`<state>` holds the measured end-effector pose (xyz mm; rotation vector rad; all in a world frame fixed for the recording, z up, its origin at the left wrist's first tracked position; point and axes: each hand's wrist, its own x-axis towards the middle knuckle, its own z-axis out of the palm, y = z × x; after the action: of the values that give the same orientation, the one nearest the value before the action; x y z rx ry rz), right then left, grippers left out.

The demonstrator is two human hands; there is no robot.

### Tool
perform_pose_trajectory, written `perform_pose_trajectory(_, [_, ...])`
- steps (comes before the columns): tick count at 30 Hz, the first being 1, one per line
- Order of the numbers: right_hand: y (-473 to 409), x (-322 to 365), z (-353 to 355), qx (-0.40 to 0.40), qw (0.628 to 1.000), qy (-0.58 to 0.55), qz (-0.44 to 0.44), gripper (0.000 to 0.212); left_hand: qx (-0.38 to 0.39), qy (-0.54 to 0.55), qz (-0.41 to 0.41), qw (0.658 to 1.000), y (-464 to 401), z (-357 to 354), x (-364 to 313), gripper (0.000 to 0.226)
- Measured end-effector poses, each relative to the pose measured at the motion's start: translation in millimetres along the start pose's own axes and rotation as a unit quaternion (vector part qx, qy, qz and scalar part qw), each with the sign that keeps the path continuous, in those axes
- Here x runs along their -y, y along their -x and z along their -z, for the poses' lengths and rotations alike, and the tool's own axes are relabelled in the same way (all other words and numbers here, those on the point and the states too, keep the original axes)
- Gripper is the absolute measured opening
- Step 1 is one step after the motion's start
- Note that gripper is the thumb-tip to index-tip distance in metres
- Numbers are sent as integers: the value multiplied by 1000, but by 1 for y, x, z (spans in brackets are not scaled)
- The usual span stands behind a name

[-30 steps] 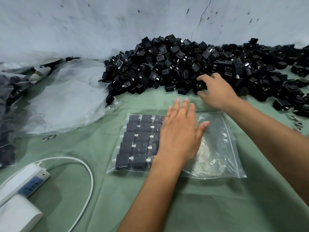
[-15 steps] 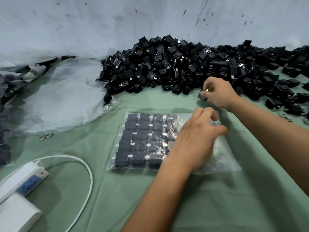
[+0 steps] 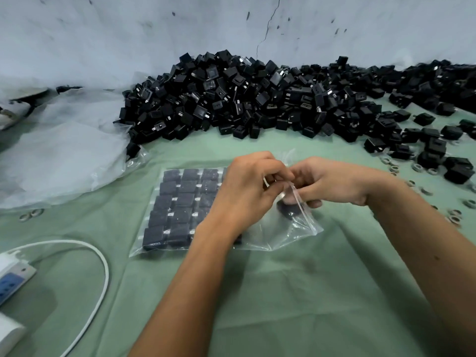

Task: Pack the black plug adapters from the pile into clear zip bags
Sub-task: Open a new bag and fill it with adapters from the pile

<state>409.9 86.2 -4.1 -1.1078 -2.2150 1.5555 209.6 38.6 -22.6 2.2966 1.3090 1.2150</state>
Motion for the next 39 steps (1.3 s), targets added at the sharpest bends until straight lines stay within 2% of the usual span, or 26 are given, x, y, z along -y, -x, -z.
perform_pose_trajectory(3, [-13, 6, -10, 27, 998, 46, 18, 3, 3, 51, 3, 999, -2, 9, -1, 16])
perform_pose_trajectory(6, [-24, 12, -19, 53, 997, 56, 19, 20, -3, 77, -2, 997, -1, 13, -1, 12])
perform_pose_trajectory(9, [-32, 15, -24, 58, 994, 87, 27, 14, 1, 70, -6, 998, -1, 12, -3, 11])
perform_pose_trajectory(11, [-33, 17, -26, 58, 995, 69, 39, 18, -6, 79, -11, 997, -2, 12, -4, 11])
perform_pose_trajectory(13, [-33, 15, -27, 81, 995, 54, 38, 10, -15, 86, -12, 996, -2, 13, -4, 11])
perform_pose_trajectory(16, [-35, 16, -33, 85, 992, 73, 57, 19, -27, 81, -7, 996, -1, 12, -6, 10])
perform_pose_trajectory(19, [-33, 19, -34, 90, 993, 52, 61, 11, -22, 72, -1, 997, -1, 10, -8, 12])
perform_pose_trajectory(21, [-33, 20, -37, 99, 992, 45, 63, 32, -20, 66, -2, 998, -1, 9, -10, 12])
perform_pose_trajectory(22, [-34, 16, -37, 98, 993, 36, 55, 26, -21, 66, -3, 998, -1, 8, -10, 12])
perform_pose_trajectory(23, [-32, 17, -39, 92, 994, 28, 50, 10, -22, 67, -5, 997, -1, 7, -10, 12])
perform_pose_trajectory(27, [-40, 16, -43, 80, 995, 40, 34, 19, -31, 64, -15, 997, -1, 6, -11, 11])
perform_pose_trajectory(29, [-42, 13, -42, 84, 995, 47, 33, 36, -31, 59, -17, 998, -1, 5, -10, 11])
perform_pose_trajectory(32, [-36, 14, -36, 120, 991, 46, 36, 10, -28, 65, -12, 997, -1, 5, -8, 12])
perform_pose_trajectory(37, [-28, 19, -31, 175, 983, 5, 50, 18, -12, 63, -5, 998, 0, 5, -11, 11])
perform_pose_trajectory(39, [-30, 17, -30, 184, 982, 6, 44, 9, -5, 66, 1, 998, 0, 5, -11, 10])
